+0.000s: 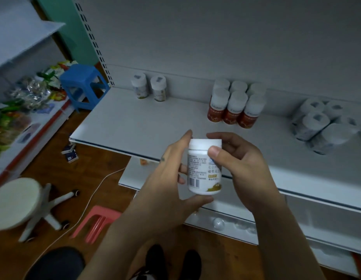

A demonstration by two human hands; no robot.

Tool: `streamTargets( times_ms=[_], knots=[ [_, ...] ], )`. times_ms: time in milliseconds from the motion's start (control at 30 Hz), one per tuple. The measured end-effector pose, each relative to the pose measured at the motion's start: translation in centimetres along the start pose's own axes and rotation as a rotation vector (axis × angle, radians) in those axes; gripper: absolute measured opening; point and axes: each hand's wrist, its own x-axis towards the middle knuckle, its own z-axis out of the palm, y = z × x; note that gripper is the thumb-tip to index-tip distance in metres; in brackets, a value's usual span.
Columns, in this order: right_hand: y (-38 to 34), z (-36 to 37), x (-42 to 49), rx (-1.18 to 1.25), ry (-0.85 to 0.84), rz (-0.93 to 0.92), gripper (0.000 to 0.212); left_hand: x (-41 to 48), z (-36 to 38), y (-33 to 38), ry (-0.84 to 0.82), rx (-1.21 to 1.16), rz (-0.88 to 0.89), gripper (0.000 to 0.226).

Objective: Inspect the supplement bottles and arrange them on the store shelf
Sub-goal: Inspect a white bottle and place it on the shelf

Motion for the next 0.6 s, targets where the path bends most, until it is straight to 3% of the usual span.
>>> streamTargets(
  times_ms=[267,433,600],
  knots=[
    [-0.8,1.8,-1.4,0.095,0.001,-0.057,0.046,-0.1,-2.3,1.4,0.049,0.106,0.039,0.097],
    [-0.3,3.5,-2.7,0.1,-0.103,0.018,0.045,-1.1,-4.3,0.4,0.174,0.087,0.053,0.096],
    [0.4,6.2,-3.9,0.232,-0.134,0.09,0.047,-2.4,-5.9,-1.0,0.164,0.098,0.123,0.1]
  ],
)
